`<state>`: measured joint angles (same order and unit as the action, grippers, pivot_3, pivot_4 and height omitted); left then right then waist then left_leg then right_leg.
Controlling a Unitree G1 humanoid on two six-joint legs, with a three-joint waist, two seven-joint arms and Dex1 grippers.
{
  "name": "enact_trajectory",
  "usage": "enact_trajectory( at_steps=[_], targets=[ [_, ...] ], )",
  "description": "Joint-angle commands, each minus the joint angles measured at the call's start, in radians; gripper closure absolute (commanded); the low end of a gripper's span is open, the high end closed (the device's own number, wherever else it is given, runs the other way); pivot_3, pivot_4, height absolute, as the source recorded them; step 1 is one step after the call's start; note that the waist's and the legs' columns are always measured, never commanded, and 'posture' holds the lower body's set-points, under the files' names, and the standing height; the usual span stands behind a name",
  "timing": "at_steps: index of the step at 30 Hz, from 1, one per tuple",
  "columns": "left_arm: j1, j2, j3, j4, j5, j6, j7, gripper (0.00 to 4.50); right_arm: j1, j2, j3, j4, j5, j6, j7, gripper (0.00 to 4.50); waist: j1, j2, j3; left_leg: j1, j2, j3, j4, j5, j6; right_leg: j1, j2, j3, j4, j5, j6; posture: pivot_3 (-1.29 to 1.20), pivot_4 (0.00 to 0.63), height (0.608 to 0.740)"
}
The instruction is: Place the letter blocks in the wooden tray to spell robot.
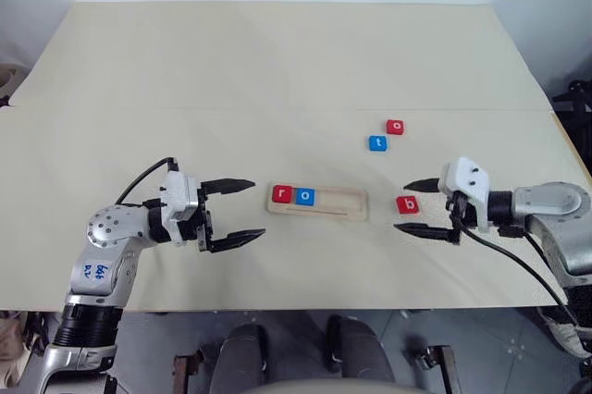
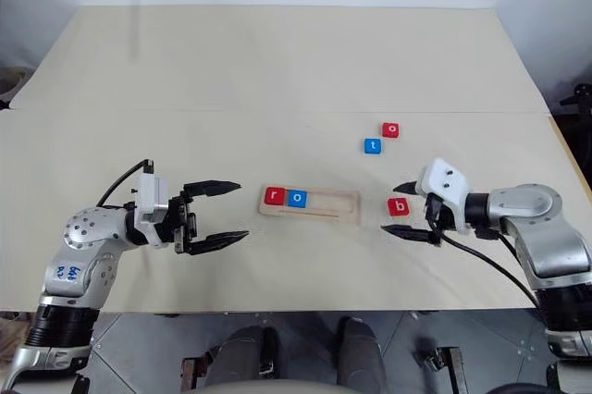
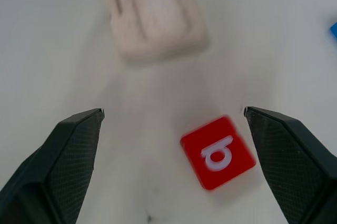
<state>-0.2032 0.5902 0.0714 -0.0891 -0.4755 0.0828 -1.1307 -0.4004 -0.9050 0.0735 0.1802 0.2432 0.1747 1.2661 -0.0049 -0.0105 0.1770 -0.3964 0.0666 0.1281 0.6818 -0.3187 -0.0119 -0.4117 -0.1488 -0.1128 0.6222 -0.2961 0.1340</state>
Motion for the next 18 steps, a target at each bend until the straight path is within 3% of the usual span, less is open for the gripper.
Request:
enact_trajectory(
  at_steps=[1, 6, 7, 9, 16, 18],
  targets=[
    [0.023, 0.009, 0.027, -0.058, -0.021, 0.002, 0.016, 0.0, -0.078, -0.011, 0.033, 0.169, -0.073, -0.186, 0.084, 0.04, 0.0, 0.0, 0.0, 0.0, 0.0, 0.0, 0.0, 0.0, 0.0, 0.0, 0.0, 0.0, 0.0, 0.0, 0.0, 0.0, 0.15, 0.74],
    [0.035, 0.01, 0.036, -0.076, -0.019, 0.003, 0.037, 0.0, -0.189, 0.051, 0.056, 0.336, -0.097, -0.232, 0.124, 0.04, 0.0, 0.0, 0.0, 0.0, 0.0, 0.0, 0.001, 0.0, -0.001, 0.0, 0.0, 0.0, 0.0, 0.0, 0.0, 0.0, 0.15, 0.74],
    [0.037, 0.01, 0.038, -0.08, -0.019, 0.003, 0.042, 0.0, -0.195, 0.057, 0.06, 0.348, -0.099, -0.233, 0.136, 0.21, 0.0, 0.0, 0.0, 0.001, 0.0, 0.0, 0.001, 0.0, -0.001, 0.0, 0.0, 0.0, 0.001, 0.0, 0.0, 0.0, 0.15, 0.74],
    [0.04, 0.011, 0.042, -0.085, -0.02, 0.004, 0.049, 0.0, -0.205, 0.067, 0.063, 0.364, -0.099, -0.222, 0.148, 0.61, 0.001, 0.0, 0.0, 0.0, 0.0, 0.0, 0.001, 0.0, -0.001, 0.0, 0.0, 0.0, 0.001, 0.0, 0.0, 0.0, 0.15, 0.74],
    [0.05, 0.02, 0.061, -0.09, -0.02, 0.002, 0.061, 0.0, -0.217, 0.071, 0.063, 0.375, -0.102, -0.207, 0.172, 2.92, 0.0, 0.0, 0.0, 0.001, 0.0, 0.0, 0.001, 0.0, -0.001, 0.001, 0.0, 0.0, 0.001, 0.0, 0.0, 0.0, 0.15, 0.74],
    [0.047, 0.018, 0.061, -0.087, -0.019, 0.001, 0.063, 0.0, -0.225, 0.069, 0.062, 0.362, -0.103, -0.205, 0.172, 3.03, 0.001, 0.0, 0.0, 0.001, 0.0, 0.0, 0.001, 0.0, -0.001, 0.001, 0.0, 0.0, 0.001, 0.0, 0.0, 0.0, 0.15, 0.74]
  ],
)
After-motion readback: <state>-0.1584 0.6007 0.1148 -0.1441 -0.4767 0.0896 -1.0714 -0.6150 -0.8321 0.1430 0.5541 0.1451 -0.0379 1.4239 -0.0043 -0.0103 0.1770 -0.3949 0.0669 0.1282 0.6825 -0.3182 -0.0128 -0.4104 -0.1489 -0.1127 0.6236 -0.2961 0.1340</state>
